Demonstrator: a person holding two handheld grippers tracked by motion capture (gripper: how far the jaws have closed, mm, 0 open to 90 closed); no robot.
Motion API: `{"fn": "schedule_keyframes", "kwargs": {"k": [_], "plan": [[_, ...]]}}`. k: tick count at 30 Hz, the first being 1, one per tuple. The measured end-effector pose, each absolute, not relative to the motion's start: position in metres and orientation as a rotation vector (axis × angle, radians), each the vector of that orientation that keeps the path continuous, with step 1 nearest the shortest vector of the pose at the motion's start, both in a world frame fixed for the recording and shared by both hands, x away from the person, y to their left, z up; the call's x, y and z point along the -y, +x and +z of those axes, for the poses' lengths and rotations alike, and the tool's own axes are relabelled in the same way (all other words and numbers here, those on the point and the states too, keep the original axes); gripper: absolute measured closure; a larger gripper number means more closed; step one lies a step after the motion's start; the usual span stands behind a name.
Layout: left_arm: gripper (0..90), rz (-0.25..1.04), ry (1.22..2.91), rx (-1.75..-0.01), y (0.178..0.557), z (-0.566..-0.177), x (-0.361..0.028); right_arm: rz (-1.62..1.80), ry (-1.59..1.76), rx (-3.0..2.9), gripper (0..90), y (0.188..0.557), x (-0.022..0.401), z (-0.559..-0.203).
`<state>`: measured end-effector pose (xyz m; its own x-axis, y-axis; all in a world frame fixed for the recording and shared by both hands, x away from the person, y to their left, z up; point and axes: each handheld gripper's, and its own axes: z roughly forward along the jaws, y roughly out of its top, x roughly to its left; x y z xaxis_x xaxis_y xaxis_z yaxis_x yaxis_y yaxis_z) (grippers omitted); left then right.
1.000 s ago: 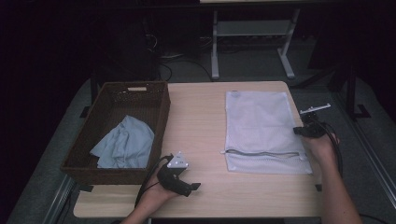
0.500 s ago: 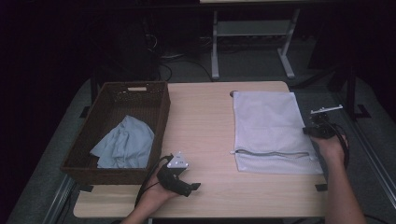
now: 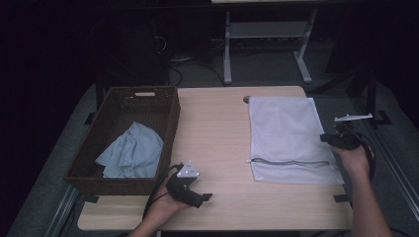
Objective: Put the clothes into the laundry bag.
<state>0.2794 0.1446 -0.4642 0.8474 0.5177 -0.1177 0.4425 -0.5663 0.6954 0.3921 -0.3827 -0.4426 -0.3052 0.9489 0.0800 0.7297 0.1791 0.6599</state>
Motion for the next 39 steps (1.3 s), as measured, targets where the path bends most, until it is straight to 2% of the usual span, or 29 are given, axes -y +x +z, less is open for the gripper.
{"fn": "schedule_keyframes", "kwargs": {"k": [4,6,7,11,12,13,28,39], "plan": [[12.8,0.127,2.259,-0.693,0.279,-0.464,-0.144,0.921,1.552,-2.116,62.1,0.379,0.371,-0.437],[12.8,0.126,2.256,-0.696,0.279,-0.464,-0.144,0.933,1.547,-2.123,59.2,0.374,0.368,-0.436],[12.8,0.130,2.262,-0.689,0.279,-0.464,-0.145,0.937,1.535,-2.142,53.0,0.366,0.363,-0.435],[13.0,0.127,2.261,-0.692,0.279,-0.464,-0.145,0.938,1.504,-2.167,48.8,0.354,0.356,-0.435],[13.1,0.124,2.261,-0.694,0.279,-0.464,-0.144,0.954,1.486,-2.173,43.3,0.345,0.353,-0.435],[13.1,0.120,2.262,-0.696,0.279,-0.463,-0.144,0.964,1.477,-2.178,41.6,0.340,0.352,-0.435],[13.1,0.118,2.267,-0.692,0.279,-0.464,-0.143,1.078,1.319,-2.264,24.5,0.273,0.316,-0.438],[12.2,0.108,2.275,-0.653,0.275,-0.459,-0.139,1.126,1.229,-2.283,14.0,0.234,0.291,-0.453]]}}
